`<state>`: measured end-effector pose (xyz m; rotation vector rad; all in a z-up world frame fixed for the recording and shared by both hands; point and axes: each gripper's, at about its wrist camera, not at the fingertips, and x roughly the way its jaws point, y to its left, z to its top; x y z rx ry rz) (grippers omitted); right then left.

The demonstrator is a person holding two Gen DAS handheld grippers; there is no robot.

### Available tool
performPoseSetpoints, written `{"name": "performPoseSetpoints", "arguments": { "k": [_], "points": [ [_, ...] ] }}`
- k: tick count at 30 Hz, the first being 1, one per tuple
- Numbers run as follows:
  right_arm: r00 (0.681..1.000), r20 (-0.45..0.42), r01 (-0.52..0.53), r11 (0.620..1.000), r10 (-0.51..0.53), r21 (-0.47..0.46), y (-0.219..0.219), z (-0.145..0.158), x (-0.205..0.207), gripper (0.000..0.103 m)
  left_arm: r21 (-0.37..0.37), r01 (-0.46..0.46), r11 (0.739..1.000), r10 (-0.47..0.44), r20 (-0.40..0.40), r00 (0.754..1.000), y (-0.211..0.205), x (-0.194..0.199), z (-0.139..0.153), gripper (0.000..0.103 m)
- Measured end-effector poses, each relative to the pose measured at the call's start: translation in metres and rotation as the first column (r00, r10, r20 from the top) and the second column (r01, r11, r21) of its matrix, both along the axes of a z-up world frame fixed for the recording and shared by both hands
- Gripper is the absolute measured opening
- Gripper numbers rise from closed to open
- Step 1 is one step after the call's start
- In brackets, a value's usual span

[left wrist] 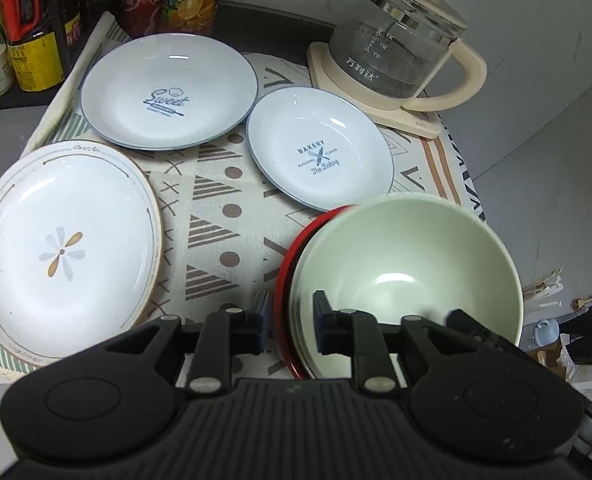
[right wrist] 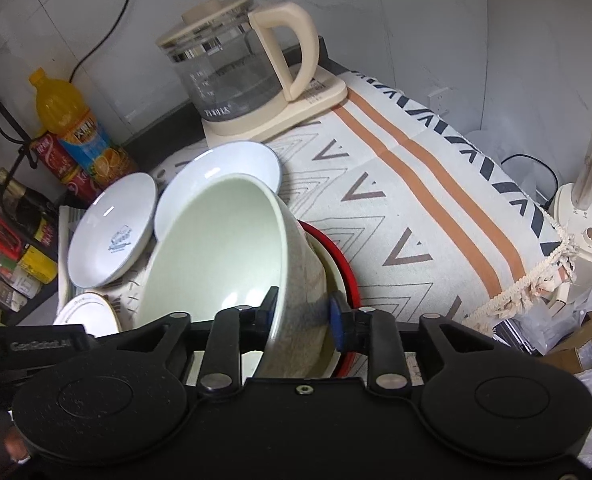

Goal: Organize plates and bowls
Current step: 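Lower the small bowl into the stack and open both grippers, then withdraw both tools from the bowl stack toward the white plates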

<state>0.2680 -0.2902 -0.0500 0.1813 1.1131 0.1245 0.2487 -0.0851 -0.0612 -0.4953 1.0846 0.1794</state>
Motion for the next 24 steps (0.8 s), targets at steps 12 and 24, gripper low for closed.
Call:
{"name": "performPoseSetpoints", "arguments": {
  "k": [12,24],
  "points": [
    [0.996,0.081,0.024,0.997,-0.03,0.068,-0.023,0.03,-0.012,0.035,0.064,-0.014,0.998,0.008,0.092,0.996,0.011,-0.022,0.031,0.066],
    [0.992,0.102,-0.085,0.988,0.072,0.13,-0.011,0.037,-0.034,0.085,0.133,-0.029,0.991,0.011,0.137,0.991,0.031,-0.064,0.05,0.079]
  ]
}}
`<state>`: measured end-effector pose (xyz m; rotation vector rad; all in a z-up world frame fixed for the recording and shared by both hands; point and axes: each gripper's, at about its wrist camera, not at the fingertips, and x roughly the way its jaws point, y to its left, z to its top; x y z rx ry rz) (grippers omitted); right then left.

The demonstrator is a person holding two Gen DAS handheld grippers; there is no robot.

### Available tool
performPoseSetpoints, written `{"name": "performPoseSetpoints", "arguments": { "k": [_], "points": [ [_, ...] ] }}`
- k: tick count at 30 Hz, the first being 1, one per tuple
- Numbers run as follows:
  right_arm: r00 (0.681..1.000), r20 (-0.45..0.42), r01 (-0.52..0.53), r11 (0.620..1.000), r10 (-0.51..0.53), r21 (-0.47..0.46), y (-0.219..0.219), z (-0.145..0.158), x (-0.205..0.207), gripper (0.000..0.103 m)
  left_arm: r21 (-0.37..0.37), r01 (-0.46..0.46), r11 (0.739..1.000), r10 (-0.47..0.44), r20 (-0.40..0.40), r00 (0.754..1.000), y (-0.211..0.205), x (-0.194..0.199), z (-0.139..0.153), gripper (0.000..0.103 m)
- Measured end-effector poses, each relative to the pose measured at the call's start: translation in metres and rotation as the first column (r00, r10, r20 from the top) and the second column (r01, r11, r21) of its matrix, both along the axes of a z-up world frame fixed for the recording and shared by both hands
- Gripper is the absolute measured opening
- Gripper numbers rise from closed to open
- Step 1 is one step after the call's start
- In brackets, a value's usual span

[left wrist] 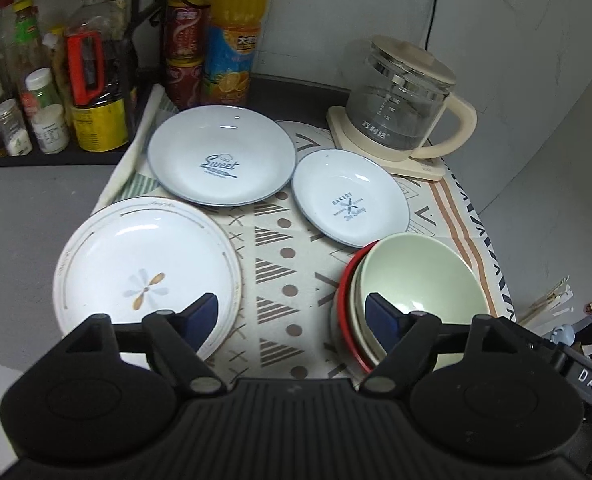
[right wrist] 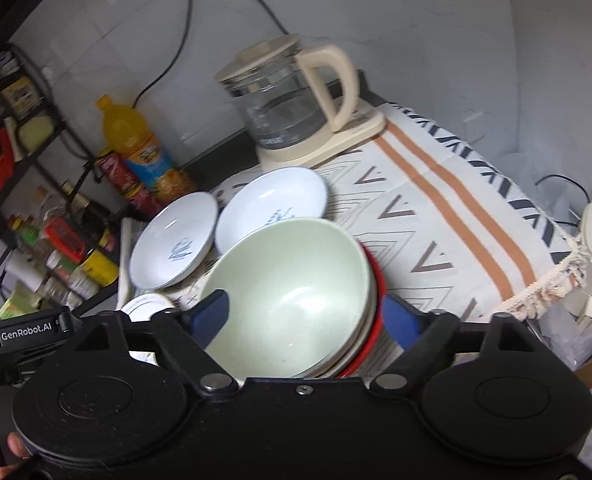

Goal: Organize plates and bowls
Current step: 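Withdraw both tools from the bowl stack toward the white plates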

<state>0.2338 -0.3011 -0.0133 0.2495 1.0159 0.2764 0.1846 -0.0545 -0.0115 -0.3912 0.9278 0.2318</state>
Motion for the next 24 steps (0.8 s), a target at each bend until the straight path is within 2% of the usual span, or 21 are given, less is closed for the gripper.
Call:
{"name": "performPoseSetpoints", "arguments": {
  "k": [3,8,13,24],
  "points": [
    [0.999,0.013,-0.035,0.999,0.035,-0.002,0.007,0.003,-0.005,0.094,-0.009,-0.03,0.999,0.03,-0.004,1.0,0.008,-0.009,0.001,0.081],
    [0.997,0.046,-0.063,0.998,0.063,0.002,0.019,0.008,-0.011,0.102,-0.015,-0.082,0.997,0.082,0.002,0.997,0.022,-0.025,0.001,0.084],
    [0.991,0.089,-0.097,0.995,0.097,-0.01,0.03,0.012,-0.017,0.103,-0.027,-0.103,0.994,0.103,-0.009,0.995,0.035,-0.042,-0.005,0.084],
    [0.972,0.083,-0.211,0.973,0.219,-0.099,0.069,0.008,-0.027,0.103,-0.013,-0.172,0.985,0.172,-0.033,0.985,0.068,-0.069,-0.01,0.084]
  ]
}}
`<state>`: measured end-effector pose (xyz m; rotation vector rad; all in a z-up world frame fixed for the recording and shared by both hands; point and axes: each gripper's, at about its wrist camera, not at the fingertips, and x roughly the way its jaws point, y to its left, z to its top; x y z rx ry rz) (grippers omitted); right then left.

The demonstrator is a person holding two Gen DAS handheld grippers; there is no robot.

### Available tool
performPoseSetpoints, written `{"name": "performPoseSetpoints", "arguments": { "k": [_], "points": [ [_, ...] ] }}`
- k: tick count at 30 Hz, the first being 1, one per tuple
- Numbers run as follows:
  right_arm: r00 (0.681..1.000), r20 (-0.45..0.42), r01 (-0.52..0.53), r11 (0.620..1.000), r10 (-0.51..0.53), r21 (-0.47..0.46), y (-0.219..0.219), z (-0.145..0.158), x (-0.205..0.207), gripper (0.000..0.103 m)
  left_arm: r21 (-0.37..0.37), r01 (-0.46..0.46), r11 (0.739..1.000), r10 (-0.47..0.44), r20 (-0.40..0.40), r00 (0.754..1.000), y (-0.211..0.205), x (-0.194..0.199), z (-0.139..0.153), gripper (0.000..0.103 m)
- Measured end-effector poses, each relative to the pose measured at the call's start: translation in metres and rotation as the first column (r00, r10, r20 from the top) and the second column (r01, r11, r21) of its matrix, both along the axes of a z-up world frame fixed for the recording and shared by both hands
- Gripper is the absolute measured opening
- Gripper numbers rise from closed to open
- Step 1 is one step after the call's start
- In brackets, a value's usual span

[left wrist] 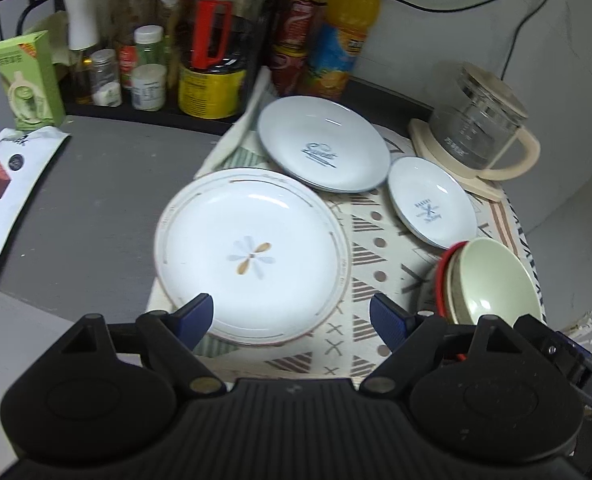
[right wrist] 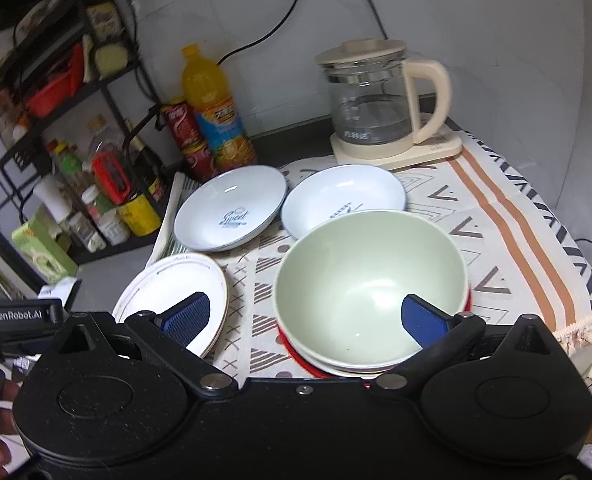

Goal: Organize plates and bowls
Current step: 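Withdraw both tools from the bowl stack toward the white plates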

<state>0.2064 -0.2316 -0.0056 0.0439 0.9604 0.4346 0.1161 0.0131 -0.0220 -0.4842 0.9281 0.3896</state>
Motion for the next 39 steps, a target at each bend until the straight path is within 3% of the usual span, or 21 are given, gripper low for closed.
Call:
{"name": "performPoseSetpoints", "arguments": {
  "k": [12,21,29,39],
  "points": [
    [0.998,-0.014,-0.065,0.997,0.064,-0.05,0.04,-0.006,-0.011,0.103,0.033,0.033,0.999,-0.032,-0.034,0.999,0.023,-0.003,-0.002,0.084],
    [0.996,-0.019,-0.092,0.993,0.09,-0.077,0.078,-0.01,-0.007,0.103,0.022,0.086,0.996,-0.085,-0.052,0.995,0.058,0.017,-0.015,0.084],
    [0.999,-0.026,-0.043,0.996,0.041,-0.081,0.112,-0.013,0.013,0.102,-0.001,0.169,0.986,-0.169,-0.052,0.984,0.09,0.042,-0.018,0.084],
    [0.997,-0.073,0.024,0.999,-0.027,-0.041,0.142,-0.03,0.036,0.088,-0.012,0.191,0.982,-0.191,-0.05,0.98,0.13,0.075,-0.031,0.084]
  ]
}}
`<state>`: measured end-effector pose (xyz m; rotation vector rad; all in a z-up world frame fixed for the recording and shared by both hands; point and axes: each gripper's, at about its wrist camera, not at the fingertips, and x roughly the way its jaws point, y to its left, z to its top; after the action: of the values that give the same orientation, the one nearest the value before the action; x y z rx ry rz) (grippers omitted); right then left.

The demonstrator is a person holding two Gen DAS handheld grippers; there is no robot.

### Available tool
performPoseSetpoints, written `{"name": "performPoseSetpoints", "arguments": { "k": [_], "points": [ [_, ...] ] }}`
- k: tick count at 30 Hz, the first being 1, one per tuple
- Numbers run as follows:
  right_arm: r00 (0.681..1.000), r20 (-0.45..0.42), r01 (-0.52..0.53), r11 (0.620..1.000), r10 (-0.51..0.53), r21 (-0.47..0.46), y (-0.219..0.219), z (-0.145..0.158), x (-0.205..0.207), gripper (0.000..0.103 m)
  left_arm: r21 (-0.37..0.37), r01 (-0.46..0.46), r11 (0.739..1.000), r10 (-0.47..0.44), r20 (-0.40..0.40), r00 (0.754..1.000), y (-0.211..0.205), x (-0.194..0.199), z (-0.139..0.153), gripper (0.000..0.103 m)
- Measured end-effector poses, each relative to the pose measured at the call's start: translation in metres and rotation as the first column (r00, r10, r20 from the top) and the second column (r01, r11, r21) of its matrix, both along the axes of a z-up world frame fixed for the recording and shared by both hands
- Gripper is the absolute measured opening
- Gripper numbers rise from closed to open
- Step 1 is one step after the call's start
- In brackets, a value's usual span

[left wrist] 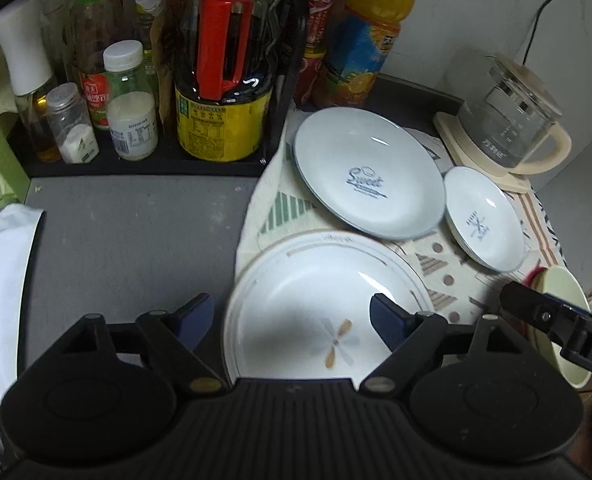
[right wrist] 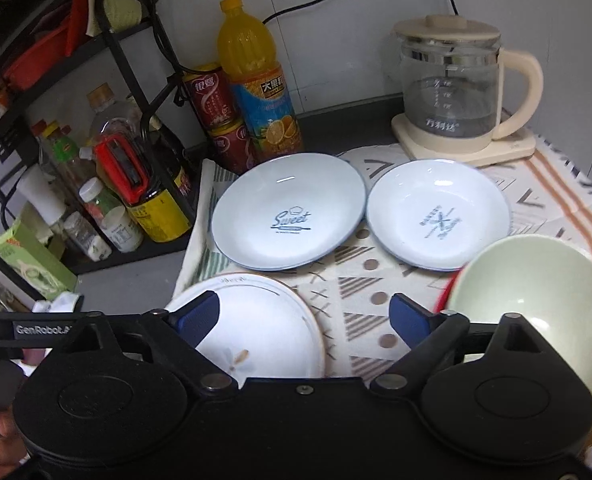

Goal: Organize plates and bowls
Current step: 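Withdraw both tools from the bowl stack toward the white plates, then close both grippers side by side on the blue-rimmed Sweet Bakery plate's rim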

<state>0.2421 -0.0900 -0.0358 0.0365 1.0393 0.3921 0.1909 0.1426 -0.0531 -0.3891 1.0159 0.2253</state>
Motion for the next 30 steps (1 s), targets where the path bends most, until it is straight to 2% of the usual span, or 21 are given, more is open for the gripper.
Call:
{"name": "performPoseSetpoints", "arguments": {
  "k": [9,16,23,27,30],
  "points": [
    [0.99,-0.069,0.126,0.991,-0.124,0.032,0.016,-0.029,0.024,0.062,-0.031,0.028,0.999,-0.027,0.033,0.999,0.025,0.034,-0.013,0.081],
    [0.975,-0.085,0.214,0.972,-0.207,0.096,0.023,-0.043,0.045,0.057,-0.058,0.073,0.996,-0.069,0.072,0.995,0.035,0.066,-0.026,0.075],
    [0.942,-0.153,0.314,0.945,-0.299,0.088,0.026,-0.075,0.067,0.049,-0.107,0.103,0.989,-0.102,0.018,0.995,0.038,0.1,-0.051,0.06],
    [0.913,-0.189,0.381,0.922,-0.363,0.069,0.023,-0.092,0.077,0.048,-0.137,0.104,0.985,-0.107,-0.011,0.994,0.041,0.116,-0.066,0.048],
    [0.887,-0.23,0.423,0.904,-0.4,0.06,0.02,-0.105,0.083,0.048,-0.155,0.101,0.983,-0.107,-0.029,0.994,0.045,0.126,-0.076,0.044]
  ]
}}
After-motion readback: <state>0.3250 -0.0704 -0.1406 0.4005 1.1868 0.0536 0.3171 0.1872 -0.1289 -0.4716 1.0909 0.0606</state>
